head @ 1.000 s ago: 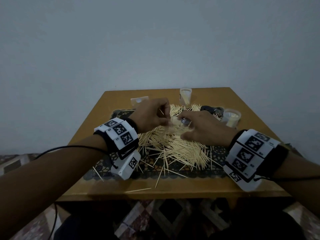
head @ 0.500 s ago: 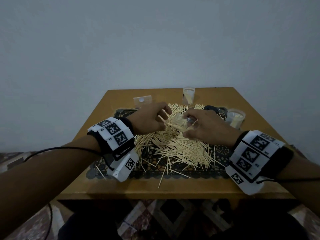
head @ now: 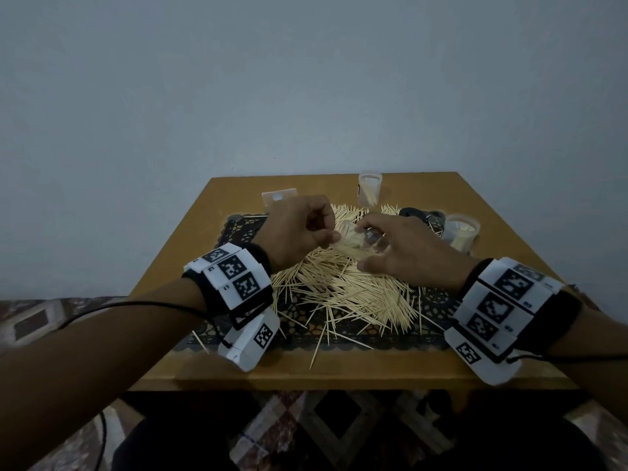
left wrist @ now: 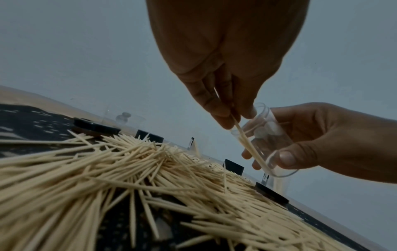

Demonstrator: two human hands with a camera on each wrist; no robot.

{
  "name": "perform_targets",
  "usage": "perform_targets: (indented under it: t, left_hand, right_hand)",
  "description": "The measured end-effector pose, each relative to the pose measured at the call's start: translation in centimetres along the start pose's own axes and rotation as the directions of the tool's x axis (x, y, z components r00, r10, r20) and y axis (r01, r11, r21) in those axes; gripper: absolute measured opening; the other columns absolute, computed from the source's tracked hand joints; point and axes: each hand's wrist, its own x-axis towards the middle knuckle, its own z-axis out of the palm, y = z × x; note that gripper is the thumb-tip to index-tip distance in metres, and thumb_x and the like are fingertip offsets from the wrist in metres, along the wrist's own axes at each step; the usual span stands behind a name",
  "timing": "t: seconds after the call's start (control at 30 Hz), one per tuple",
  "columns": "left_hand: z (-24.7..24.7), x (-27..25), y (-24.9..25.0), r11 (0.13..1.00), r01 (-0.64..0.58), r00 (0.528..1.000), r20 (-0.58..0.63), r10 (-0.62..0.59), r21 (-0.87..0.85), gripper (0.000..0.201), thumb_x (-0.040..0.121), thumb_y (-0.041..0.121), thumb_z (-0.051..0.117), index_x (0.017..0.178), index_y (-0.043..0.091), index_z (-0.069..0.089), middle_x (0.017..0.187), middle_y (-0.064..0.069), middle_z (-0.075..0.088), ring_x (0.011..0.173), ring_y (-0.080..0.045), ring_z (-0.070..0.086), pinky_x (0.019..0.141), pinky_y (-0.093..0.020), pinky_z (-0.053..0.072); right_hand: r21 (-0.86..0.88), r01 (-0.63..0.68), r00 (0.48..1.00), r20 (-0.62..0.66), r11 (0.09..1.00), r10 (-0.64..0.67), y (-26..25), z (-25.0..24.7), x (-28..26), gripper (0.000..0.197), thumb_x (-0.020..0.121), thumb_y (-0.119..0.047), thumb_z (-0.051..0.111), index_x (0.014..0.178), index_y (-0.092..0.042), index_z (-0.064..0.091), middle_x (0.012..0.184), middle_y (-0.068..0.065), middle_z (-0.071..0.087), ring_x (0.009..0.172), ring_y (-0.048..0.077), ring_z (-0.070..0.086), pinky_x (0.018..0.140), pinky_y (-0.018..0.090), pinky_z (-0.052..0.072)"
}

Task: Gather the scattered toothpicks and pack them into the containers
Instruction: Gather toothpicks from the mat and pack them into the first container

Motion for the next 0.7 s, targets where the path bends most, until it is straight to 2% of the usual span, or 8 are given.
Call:
perform_targets:
  t: [0.17,0.23,0.3,0.37,0.43,0.5,0.53,0.7]
  left_hand:
    - [-1.6,-0.7,0.5,1.0,-0.012,1.0,-0.025,0.012,-0.007,0.005,0.087,0.013,0.068,0.086,0.011,0.064,0.078,-0.004,0.069,0.072,-0.018,0.067,0.067,-0.029,0.056]
    - [-3.0,-1.5,0.5,0.989,-0.006,1.0,-0.005,0.007,0.15,0.008,0.086,0.019,0.07,0.089,0.015,0.063,0.082,0.003,0.067,0.073,-0.01,0.063,0.068,-0.024,0.052]
    - [-4.3,-2.7,0.2,0.935,0.062,0.986,0.122,-0.111,0.348,0.029,0.082,0.034,0.072,0.104,0.021,0.059,0.1,0.004,0.064,0.082,-0.008,0.06,0.074,-0.026,0.05]
    - [-5.1,-4.2,-0.4,0.833,0.14,0.895,0.291,-0.338,0.535,0.065,0.076,0.054,0.07,0.128,0.025,0.045,0.126,0.0,0.054,0.103,-0.012,0.056,0.085,-0.029,0.048]
    - [-5.2,-5.7,-1.0,0.73,0.154,0.747,0.406,-0.527,0.665,0.1,0.068,0.068,0.069,0.146,0.028,0.021,0.146,-0.004,0.036,0.126,-0.022,0.043,0.102,-0.04,0.042]
    - [-5.2,-6.8,-1.3,0.653,0.118,0.635,0.449,-0.629,0.748,0.119,0.061,0.074,0.07,0.149,0.035,0.001,0.152,-0.006,0.021,0.138,-0.027,0.027,0.111,-0.049,0.032]
    - [-5.2,-7.1,-1.5,0.63,0.1,0.613,0.451,-0.649,0.77,0.123,0.059,0.075,0.07,0.149,0.036,-0.005,0.153,-0.006,0.018,0.14,-0.028,0.022,0.112,-0.051,0.029]
    - [-4.8,-6.9,-2.0,0.673,0.133,0.674,0.431,-0.6,0.727,0.116,0.062,0.062,0.078,0.149,0.033,0.007,0.143,-0.006,0.03,0.13,-0.025,0.035,0.107,-0.044,0.037]
  right_hand:
    - [0.01,0.002,1.0,-0.007,1.0,-0.002,0.0,0.1,-0.2,0.054,0.077,-0.036,0.079,0.123,-0.021,0.055,0.102,-0.009,0.061,0.087,0.009,0.061,0.067,0.015,0.043]
    - [0.014,-0.002,1.0,-0.009,1.0,0.002,0.3,0.0,-0.4,0.053,0.077,-0.036,0.079,0.122,-0.022,0.054,0.103,-0.008,0.061,0.086,0.008,0.06,0.067,0.014,0.043]
    - [0.007,-0.011,1.0,-0.014,1.0,0.011,0.6,-0.2,-0.8,0.053,0.077,-0.035,0.079,0.122,-0.022,0.054,0.102,-0.009,0.06,0.084,0.006,0.06,0.065,0.016,0.043]
    - [0.013,-0.02,1.0,-0.017,1.0,0.02,0.9,-0.4,-1.1,0.052,0.078,-0.034,0.079,0.123,-0.022,0.055,0.1,-0.01,0.058,0.082,0.002,0.058,0.064,0.016,0.042]
    - [0.027,-0.022,1.0,-0.017,0.999,0.023,1.1,-0.4,-1.2,0.052,0.077,-0.033,0.079,0.122,-0.022,0.055,0.101,-0.01,0.059,0.081,0.0,0.057,0.064,0.016,0.042]
    - [0.03,-0.021,1.0,-0.019,0.999,0.022,1.0,-0.5,-1.2,0.052,0.077,-0.033,0.08,0.122,-0.023,0.055,0.101,-0.01,0.06,0.081,-0.001,0.058,0.064,0.016,0.042]
    - [0.03,-0.02,1.0,-0.02,0.999,0.02,1.0,-0.4,-1.1,0.052,0.077,-0.033,0.08,0.122,-0.022,0.055,0.1,-0.01,0.059,0.081,-0.001,0.058,0.064,0.016,0.042]
    - [0.046,-0.014,1.0,-0.026,0.999,0.016,0.8,-0.3,-1.3,0.053,0.077,-0.032,0.08,0.123,-0.021,0.055,0.099,-0.01,0.06,0.081,0.002,0.059,0.069,0.021,0.049]
